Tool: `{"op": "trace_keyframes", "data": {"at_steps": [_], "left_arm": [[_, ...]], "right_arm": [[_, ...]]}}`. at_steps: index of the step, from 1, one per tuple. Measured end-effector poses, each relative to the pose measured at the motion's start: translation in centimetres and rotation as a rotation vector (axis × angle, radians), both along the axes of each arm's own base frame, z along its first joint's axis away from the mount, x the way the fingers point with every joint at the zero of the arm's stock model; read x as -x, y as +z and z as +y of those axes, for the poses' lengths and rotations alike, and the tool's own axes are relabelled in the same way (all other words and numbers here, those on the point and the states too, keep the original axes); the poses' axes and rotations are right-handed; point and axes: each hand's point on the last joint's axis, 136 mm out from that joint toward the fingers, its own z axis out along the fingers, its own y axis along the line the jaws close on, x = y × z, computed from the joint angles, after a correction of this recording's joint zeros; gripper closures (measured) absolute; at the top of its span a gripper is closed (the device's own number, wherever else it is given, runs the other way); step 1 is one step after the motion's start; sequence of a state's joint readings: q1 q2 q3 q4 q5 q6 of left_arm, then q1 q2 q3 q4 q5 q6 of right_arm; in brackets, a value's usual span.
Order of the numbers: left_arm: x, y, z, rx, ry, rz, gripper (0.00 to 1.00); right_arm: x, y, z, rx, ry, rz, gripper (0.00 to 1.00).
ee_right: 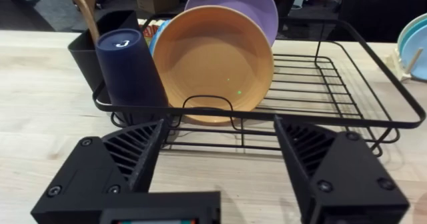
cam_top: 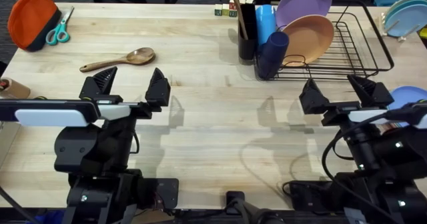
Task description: Pick up the spoon on the table one by one and put them onto the rack
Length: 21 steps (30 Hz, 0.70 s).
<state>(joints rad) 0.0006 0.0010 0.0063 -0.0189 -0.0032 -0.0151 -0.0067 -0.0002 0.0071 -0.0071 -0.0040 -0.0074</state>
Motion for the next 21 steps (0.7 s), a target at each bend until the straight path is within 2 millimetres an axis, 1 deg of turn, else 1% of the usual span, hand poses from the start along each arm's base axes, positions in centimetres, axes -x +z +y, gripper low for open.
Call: {"op": "trace_keyframes", "data": {"at_steps": [13,16,18,19,21], "left_arm": [[0.0,-0.1,0.1,0.001,0.008,0.006,0.008],[0.2,-1.3,0.1,0.011,0.009,0.072,0.008],[0.7,-1.6,0.1,0.018,0.010,0.133,0.008],[1.0,-1.5,0.1,0.019,0.011,0.159,0.008],[1.8,-0.4,0.1,0.021,0.011,0.201,0.008]], "right_arm": [[0.0,-0.1,0.0,0.000,0.000,0.005,0.010],[0.0,-0.2,0.0,0.000,0.000,0.011,0.010],[0.3,-0.2,0.0,-0.001,0.001,0.035,0.010],[0.4,-0.3,0.1,-0.001,0.004,0.051,0.010],[1.0,-0.6,0.2,-0.002,0.009,0.111,0.010]]}}
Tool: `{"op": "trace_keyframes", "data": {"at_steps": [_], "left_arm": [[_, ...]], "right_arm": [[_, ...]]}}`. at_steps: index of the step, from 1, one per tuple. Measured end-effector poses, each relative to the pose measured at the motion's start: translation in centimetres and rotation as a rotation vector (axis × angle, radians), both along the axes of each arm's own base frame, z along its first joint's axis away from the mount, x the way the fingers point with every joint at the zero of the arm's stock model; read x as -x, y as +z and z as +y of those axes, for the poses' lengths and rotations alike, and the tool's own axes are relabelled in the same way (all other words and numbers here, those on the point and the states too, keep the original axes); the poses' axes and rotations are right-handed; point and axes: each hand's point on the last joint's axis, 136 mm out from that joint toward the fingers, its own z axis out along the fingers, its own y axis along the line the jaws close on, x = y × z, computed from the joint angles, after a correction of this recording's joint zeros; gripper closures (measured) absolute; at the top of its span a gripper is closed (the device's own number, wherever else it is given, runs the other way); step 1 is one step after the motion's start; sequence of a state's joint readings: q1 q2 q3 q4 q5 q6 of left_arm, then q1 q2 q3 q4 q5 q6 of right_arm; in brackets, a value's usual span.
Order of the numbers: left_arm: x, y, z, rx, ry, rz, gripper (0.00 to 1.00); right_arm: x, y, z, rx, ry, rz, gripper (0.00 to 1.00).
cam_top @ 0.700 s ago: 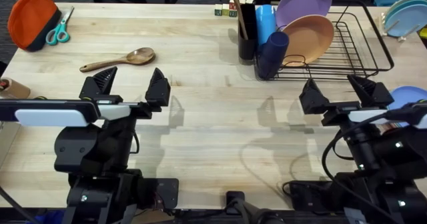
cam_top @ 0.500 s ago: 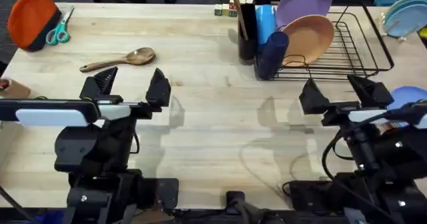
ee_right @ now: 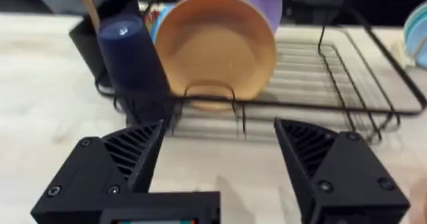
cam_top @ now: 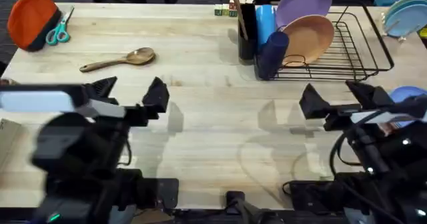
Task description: Pick up the spoon on the table one by one and put them onto the rack
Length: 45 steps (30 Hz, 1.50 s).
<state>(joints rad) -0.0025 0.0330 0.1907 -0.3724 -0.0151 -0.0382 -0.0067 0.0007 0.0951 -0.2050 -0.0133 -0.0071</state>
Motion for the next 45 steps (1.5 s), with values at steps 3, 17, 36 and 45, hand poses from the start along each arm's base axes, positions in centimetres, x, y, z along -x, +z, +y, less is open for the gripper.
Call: {"op": "trace_keyframes", "data": {"at_steps": [3,17,36,45], "left_arm": [[1.1,2.9,0.0,0.003,0.001,0.035,0.008],[1.5,11.2,0.0,0.006,0.002,0.378,0.008],[-1.9,9.5,-0.1,-0.108,-0.078,0.766,0.008],[-3.5,7.6,1.6,-0.290,-0.091,0.853,0.008]], "right_arm": [[0.9,0.6,0.1,-0.001,0.003,0.066,0.010],[2.4,10.6,0.2,-0.005,0.009,0.259,0.010],[0.5,14.0,0.2,-0.008,0.009,0.485,0.010],[0.7,13.9,0.2,-0.008,0.009,0.495,0.010]]}}
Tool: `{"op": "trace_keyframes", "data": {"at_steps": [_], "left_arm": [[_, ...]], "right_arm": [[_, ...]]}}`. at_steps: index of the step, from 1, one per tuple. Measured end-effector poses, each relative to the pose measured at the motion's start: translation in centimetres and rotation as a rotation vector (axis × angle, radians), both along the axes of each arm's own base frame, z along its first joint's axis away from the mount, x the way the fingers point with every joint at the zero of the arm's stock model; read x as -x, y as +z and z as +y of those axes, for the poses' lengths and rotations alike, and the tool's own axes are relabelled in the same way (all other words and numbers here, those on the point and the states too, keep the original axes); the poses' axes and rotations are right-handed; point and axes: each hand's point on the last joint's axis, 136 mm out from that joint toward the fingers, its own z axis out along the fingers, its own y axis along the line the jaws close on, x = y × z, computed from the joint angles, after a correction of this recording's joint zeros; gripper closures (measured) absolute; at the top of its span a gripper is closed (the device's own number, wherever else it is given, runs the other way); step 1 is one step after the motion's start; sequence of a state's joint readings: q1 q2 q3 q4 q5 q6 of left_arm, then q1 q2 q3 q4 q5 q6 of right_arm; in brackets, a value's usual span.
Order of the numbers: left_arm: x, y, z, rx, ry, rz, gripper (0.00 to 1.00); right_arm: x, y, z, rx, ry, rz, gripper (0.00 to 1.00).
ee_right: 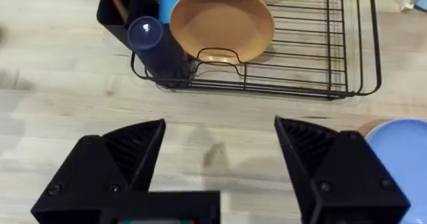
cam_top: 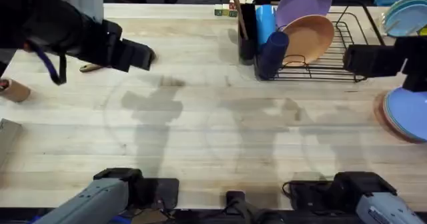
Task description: Pick up the spoon on the table one by one and put them onto the rack
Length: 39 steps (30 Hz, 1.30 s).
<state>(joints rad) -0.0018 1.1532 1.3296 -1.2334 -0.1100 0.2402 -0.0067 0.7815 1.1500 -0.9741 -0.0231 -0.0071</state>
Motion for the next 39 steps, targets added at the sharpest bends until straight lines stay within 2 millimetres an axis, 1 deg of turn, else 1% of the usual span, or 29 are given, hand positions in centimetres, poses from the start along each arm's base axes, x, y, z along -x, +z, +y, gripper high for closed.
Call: {"op": "trace_keyframes", "data": {"at_steps": [5,6,7,8,12,20,25,31,37,38,39], "left_arm": [[-1.3,0.1,2.1,-0.062,0.016,-0.019,0.009],[-1.4,0.1,2.7,-0.072,0.020,-0.020,0.009],[-1.9,0.2,4.3,-0.104,0.025,-0.028,0.008],[-2.0,0.2,4.8,-0.115,0.025,-0.028,0.009],[-2.7,0.0,6.5,-0.156,0.012,-0.024,0.009],[-5.5,-0.5,10.1,-0.211,0.037,-0.055,0.008],[-5.8,-1.6,10.6,-0.209,0.038,-0.020,0.008],[-5.8,-1.7,10.7,-0.241,-0.010,-0.003,0.008],[-6.0,-2.0,10.8,-0.299,-0.114,0.029,0.008],[-6.1,-2.0,10.8,-0.310,-0.133,0.033,0.008],[-6.7,-2.5,11.0,-0.341,-0.192,0.050,0.008]], "right_arm": [[0.0,0.0,0.0,0.000,0.000,0.000,0.010],[0.0,0.0,0.0,0.000,0.000,0.000,0.010],[0.0,0.0,0.0,0.000,0.000,0.000,0.010],[0.0,0.0,0.0,0.000,0.000,0.000,0.010],[0.0,0.0,0.0,0.000,0.000,0.000,0.010],[0.0,0.0,0.0,0.000,0.000,0.000,0.010],[0.0,0.0,0.0,0.000,0.000,0.000,0.010],[0.0,0.0,0.0,0.000,0.000,0.000,0.010],[0.0,0.0,0.0,0.000,0.000,0.000,0.010],[0.0,0.0,0.0,0.000,0.000,0.000,0.010],[0.0,0.0,0.0,0.000,0.000,0.000,0.010]]}}
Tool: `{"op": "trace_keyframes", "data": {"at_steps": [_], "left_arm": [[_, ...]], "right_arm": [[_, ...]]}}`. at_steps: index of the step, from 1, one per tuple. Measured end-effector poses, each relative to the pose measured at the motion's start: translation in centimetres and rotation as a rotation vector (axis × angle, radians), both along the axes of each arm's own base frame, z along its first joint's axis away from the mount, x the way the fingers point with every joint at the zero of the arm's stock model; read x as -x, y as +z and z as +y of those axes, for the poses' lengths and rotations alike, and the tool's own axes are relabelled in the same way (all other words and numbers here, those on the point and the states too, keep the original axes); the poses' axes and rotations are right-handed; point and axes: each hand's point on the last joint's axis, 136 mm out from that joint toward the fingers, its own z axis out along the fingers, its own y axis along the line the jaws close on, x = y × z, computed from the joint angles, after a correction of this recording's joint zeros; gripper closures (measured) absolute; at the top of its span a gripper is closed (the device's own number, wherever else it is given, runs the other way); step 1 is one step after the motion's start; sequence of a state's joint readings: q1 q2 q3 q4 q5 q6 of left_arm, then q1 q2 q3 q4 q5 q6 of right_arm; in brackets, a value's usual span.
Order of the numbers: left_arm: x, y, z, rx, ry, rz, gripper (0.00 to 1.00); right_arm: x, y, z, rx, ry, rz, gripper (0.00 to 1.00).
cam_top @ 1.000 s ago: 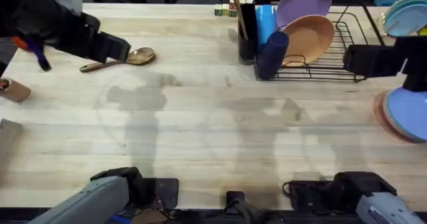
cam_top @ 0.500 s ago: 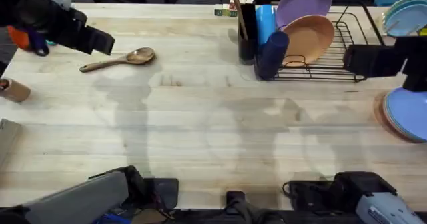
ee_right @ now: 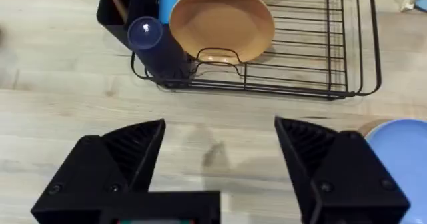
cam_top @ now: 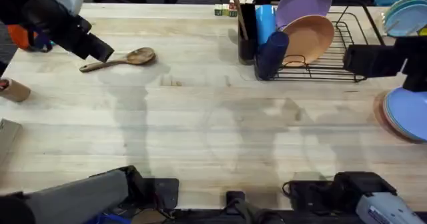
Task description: Pick up the spoon on the table one by one and put them onto the rack
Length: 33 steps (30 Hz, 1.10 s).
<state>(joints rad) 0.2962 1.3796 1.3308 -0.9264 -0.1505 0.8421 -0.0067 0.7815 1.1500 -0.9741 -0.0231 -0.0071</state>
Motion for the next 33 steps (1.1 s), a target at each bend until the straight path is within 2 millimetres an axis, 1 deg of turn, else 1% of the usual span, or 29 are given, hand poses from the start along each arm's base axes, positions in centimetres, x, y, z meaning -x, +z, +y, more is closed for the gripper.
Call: {"op": "trace_keyframes", "data": {"at_steps": [3,6,11,15,21,26,28,30,31,33], "left_arm": [[-0.8,-0.8,0.3,-0.017,-0.033,0.018,0.008],[-2.1,-2.0,0.6,-0.028,-0.058,0.039,0.008],[-4.4,-4.9,1.3,-0.039,-0.091,0.074,0.008],[-5.7,-6.9,1.7,-0.042,-0.109,0.095,0.008],[-7.7,-9.8,1.5,-0.036,-0.197,0.121,0.008],[-8.5,-12.2,1.0,-0.004,-0.282,0.149,0.008],[-8.7,-12.7,1.1,0.024,-0.300,0.139,0.008],[-8.7,-13.0,1.4,0.055,-0.311,0.123,0.008],[-8.5,-13.1,2.3,0.097,-0.314,0.102,0.008],[-8.2,-13.4,2.9,0.113,-0.314,0.097,0.008]], "right_arm": [[0.0,0.0,0.0,0.000,0.000,0.000,0.010],[0.0,0.0,0.0,0.000,0.000,0.000,0.010],[0.0,0.0,0.0,0.000,0.000,-0.002,0.010],[-0.1,0.1,0.0,0.000,0.000,-0.005,0.010],[-0.1,0.1,0.0,0.000,0.000,-0.005,0.010],[-0.1,0.1,0.0,0.000,0.000,-0.005,0.010],[-0.1,0.1,0.0,0.000,0.000,-0.004,0.010],[-0.1,0.1,0.0,0.000,0.000,-0.003,0.010],[-0.2,-0.1,0.0,0.000,0.000,0.003,0.009],[-0.4,-0.3,0.0,0.000,0.000,0.013,0.010]]}}
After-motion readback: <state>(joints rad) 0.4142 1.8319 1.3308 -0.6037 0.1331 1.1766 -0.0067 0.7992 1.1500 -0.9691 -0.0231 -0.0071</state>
